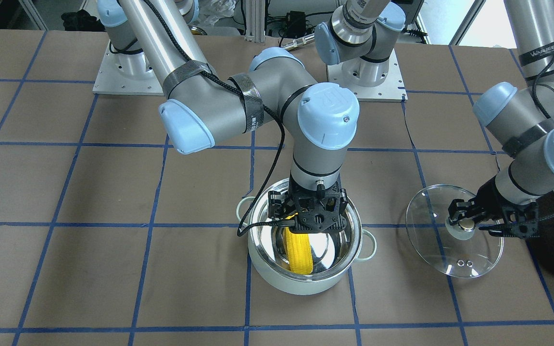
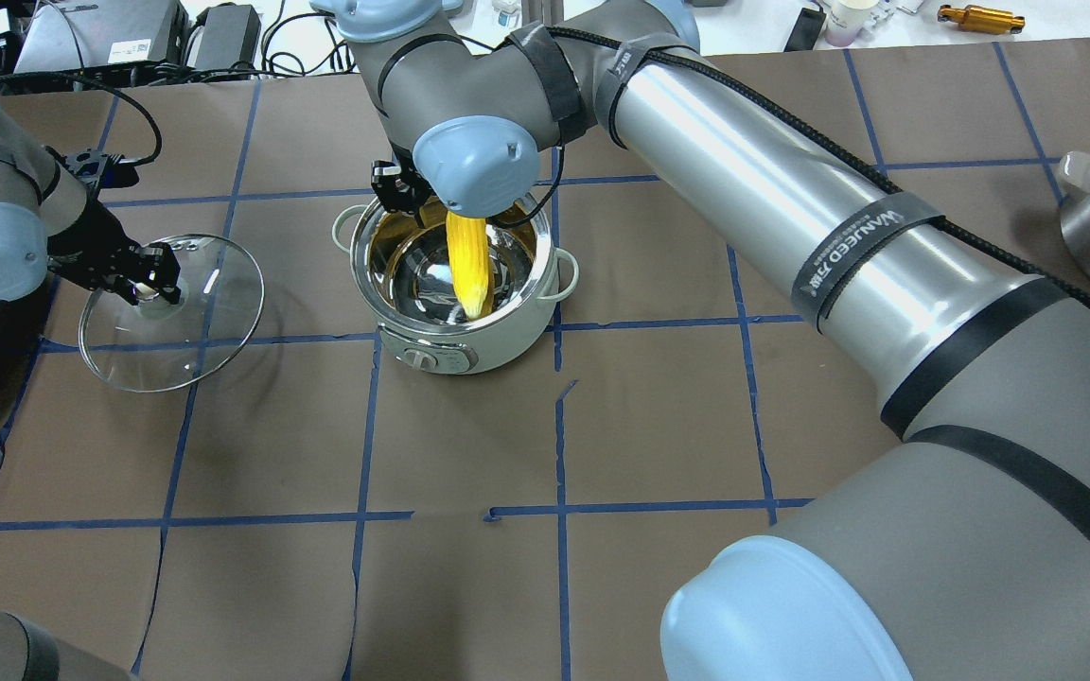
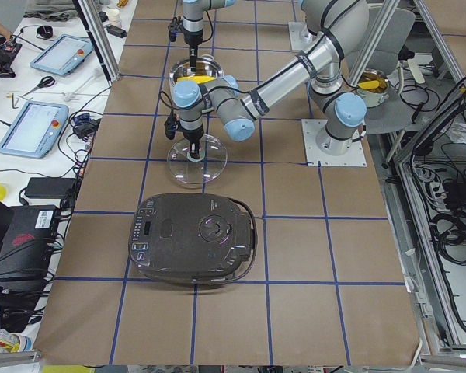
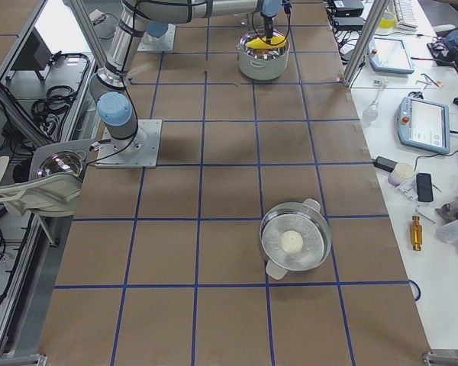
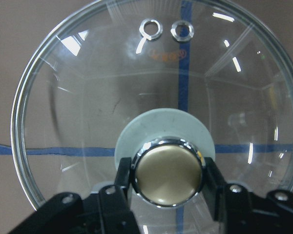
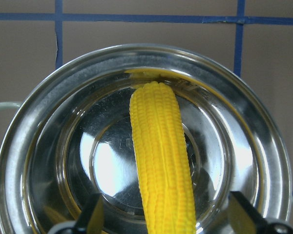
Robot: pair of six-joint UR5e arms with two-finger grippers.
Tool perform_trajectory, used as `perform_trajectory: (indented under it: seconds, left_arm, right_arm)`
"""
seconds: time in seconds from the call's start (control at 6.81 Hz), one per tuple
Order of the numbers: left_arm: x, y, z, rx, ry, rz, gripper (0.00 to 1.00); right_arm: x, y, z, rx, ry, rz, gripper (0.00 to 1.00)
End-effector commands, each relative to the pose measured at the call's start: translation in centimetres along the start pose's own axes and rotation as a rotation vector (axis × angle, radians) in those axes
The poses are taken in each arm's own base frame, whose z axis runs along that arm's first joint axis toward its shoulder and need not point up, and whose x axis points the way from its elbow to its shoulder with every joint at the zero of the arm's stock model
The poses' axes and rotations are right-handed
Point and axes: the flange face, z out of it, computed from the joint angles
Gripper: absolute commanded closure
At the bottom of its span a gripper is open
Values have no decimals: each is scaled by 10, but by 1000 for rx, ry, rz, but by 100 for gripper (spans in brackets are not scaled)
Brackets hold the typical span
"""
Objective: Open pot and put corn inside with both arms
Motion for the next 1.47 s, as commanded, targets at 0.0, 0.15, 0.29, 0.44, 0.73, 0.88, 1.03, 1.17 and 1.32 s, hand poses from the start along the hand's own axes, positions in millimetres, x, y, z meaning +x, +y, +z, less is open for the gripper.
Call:
perform_trajectory:
  seconds: [0.0,0.15,0.29,0.44,0.73,0.88,1.03,1.17,1.32]
  left_arm:
    - [10,2,9,-18,7,19,82]
    - [9,3,11,-22,5,23,81]
    - [9,3,14,-28,3,26,71]
    - [9,3,18,-35,6,22,50]
    - [8,1,16,-31,2,23,0]
    - [7,0,7,-16,-6,17,0]
    - [12,-3,-15,22,-22,23,0]
    - [31,-10,-53,38,-32,34,0]
    - [67,-11,-115,1,-19,-15,0]
  right_arm:
    - [38,-17,-34,37,-4,-15,0]
    - [102,-30,-73,12,7,44,0]
    - [168,-44,-109,36,9,62,0]
    - [221,-53,-122,25,20,105,0]
    - [271,-61,-139,45,8,137,0]
    - [288,-50,-155,31,18,146,0]
    - [311,-29,-178,-26,28,179,0]
    - [335,-16,-194,-57,30,219,0]
    - [348,-14,-196,-61,31,214,0]
